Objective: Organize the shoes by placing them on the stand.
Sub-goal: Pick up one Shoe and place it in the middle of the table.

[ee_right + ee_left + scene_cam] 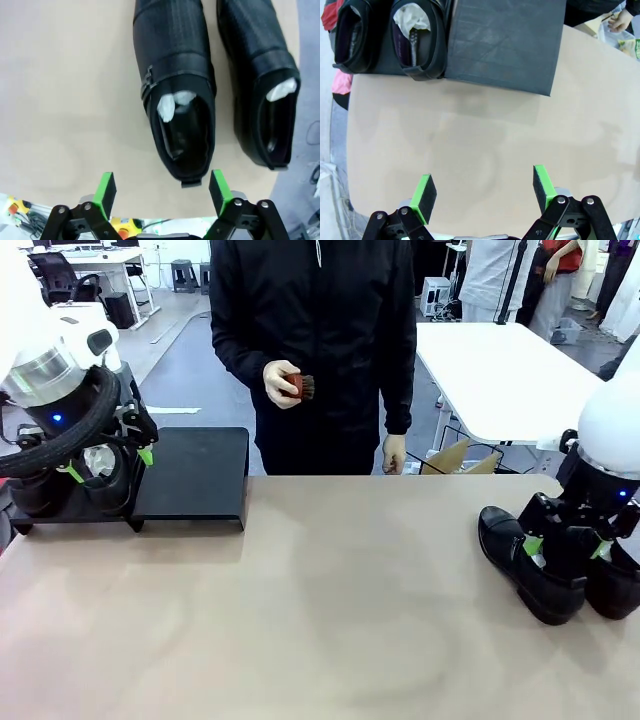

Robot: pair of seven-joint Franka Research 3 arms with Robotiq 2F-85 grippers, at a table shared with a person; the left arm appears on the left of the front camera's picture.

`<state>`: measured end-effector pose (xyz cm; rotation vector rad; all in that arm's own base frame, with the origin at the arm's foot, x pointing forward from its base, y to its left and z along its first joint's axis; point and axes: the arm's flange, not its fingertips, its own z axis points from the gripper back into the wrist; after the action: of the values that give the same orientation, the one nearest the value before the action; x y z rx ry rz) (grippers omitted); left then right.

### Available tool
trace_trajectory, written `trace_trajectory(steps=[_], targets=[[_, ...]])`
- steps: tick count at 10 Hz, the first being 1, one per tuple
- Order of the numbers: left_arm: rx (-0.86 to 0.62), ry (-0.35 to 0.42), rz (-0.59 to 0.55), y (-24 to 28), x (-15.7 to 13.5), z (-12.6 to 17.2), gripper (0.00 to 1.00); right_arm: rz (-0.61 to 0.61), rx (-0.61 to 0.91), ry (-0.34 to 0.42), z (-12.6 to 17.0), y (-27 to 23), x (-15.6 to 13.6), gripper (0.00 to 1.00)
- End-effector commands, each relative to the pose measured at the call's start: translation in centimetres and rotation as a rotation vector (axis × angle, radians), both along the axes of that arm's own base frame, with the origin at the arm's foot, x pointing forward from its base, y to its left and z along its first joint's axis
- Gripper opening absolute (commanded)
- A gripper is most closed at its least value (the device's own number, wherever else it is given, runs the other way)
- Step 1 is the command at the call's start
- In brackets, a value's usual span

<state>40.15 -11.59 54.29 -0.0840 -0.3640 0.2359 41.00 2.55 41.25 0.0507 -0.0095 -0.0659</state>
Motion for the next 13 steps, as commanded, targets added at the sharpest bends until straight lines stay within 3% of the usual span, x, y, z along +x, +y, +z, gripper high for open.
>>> trace_trajectory(steps=[1,5,13], targets=[[0.012,-0.013,-0.002,0.1,0.0,0.1,1.00,0.019,-0.008,-0.047,-0.7,-1.2,0.7,0.60],[0.012,-0.013,-0.002,0.1,0.0,0.1,1.00,-0.020,-0.042,-0.041,-2.1,-2.7,1.3,0.60],[0.012,-0.013,-0.002,0.1,0.0,0.1,1.00,0.027,-0.086,0.026,-5.4,-3.8,3.9,0.60]])
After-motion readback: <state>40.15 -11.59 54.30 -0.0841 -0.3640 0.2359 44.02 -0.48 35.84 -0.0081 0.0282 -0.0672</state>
